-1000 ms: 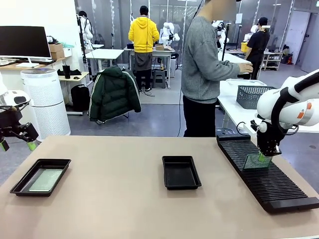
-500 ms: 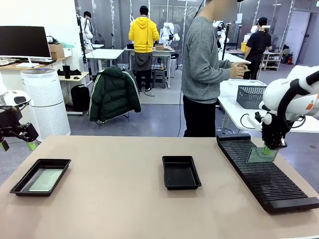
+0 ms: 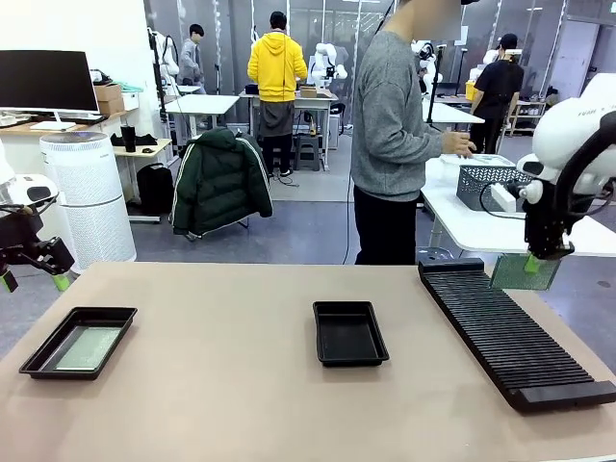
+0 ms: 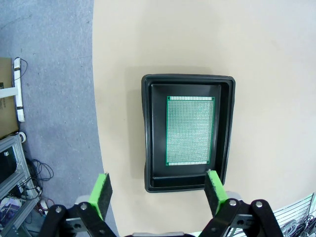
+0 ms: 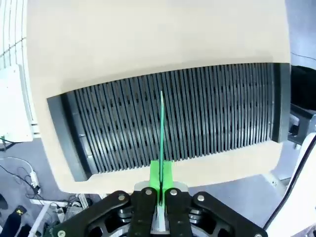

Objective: Inspect and transfer BCBs to ESD trays.
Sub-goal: Pick up the Blank PCB from the PCB Rack and place it in the right ESD tray.

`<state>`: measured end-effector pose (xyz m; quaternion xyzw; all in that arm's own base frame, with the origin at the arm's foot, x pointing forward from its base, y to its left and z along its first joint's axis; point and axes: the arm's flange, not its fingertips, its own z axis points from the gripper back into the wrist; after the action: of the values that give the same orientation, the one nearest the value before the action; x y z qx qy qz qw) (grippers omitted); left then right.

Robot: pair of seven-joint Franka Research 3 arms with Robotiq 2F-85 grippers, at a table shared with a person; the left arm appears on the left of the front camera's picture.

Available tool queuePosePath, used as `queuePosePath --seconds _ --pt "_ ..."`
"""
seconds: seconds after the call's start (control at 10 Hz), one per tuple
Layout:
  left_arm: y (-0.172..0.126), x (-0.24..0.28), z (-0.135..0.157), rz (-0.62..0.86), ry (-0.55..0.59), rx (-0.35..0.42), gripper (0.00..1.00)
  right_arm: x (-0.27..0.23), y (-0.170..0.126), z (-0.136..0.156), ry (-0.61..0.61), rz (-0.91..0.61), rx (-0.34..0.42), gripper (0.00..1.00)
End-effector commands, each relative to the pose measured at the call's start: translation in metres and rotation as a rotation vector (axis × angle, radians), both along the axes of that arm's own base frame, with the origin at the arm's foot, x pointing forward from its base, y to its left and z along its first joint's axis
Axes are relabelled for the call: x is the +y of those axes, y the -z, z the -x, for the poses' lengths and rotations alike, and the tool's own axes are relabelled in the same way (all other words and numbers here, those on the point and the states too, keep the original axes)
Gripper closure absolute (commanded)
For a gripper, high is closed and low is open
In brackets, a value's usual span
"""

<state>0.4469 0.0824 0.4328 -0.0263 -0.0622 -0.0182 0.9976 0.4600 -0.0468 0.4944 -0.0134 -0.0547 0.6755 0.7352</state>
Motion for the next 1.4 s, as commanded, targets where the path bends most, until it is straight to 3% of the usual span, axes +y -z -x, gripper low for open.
queuePosePath --seconds 0.0,0.6,0.9,1.3 --pt "0.002 0.001 0.001 -0.002 0.001 -0.008 0.00 0.007 -0.027 0.008 0.041 -0.007 0.014 0.98" --pt "0.002 0.001 0.001 -0.002 0.001 -0.008 0.00 0.003 -0.088 0.039 0.094 -0.003 -0.035 0.98" --pt "0.002 0.001 0.001 -0.002 0.001 -0.008 0.00 -0.002 -0.090 0.044 0.129 -0.021 -0.038 0.98" --pt "0.002 0.001 0.001 -0.002 0.001 -0.008 0.00 -0.002 -0.091 0.041 0.082 -0.018 -0.056 0.98"
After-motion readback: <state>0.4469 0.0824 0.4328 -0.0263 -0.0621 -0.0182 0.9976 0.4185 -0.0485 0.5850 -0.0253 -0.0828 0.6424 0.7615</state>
